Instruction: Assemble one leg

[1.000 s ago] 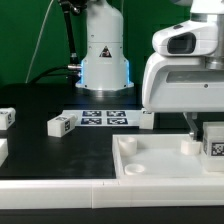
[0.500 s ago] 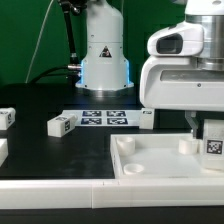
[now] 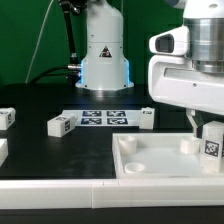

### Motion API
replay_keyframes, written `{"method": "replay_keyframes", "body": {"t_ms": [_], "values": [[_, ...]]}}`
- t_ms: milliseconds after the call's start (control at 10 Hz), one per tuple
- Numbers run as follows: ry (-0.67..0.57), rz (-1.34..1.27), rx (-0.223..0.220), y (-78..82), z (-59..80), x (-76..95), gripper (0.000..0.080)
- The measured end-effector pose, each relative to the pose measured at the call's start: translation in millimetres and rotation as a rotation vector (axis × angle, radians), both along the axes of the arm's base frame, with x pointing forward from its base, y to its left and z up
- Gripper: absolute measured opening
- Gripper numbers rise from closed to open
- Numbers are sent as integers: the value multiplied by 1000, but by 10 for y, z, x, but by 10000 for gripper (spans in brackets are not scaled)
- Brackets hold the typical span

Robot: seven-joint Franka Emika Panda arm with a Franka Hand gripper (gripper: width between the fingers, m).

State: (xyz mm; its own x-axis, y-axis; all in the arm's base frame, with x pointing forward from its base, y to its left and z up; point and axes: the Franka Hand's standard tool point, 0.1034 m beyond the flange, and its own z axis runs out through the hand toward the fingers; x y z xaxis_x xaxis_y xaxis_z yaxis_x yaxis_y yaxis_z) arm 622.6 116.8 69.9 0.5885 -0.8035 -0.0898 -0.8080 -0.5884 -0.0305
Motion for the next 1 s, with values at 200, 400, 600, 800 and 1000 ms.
{"method": "replay_keyframes", "body": {"t_ms": [200,400,600,800,1000], "values": [[10,-252,-11,8,6,1,292],[12,-503,-20,12,7,-4,292],[24,-648,-18,6,10,-1,292],[36,-734,-10,-2,10,2,292],[45,-833,-9,-5,10,6,292]]}}
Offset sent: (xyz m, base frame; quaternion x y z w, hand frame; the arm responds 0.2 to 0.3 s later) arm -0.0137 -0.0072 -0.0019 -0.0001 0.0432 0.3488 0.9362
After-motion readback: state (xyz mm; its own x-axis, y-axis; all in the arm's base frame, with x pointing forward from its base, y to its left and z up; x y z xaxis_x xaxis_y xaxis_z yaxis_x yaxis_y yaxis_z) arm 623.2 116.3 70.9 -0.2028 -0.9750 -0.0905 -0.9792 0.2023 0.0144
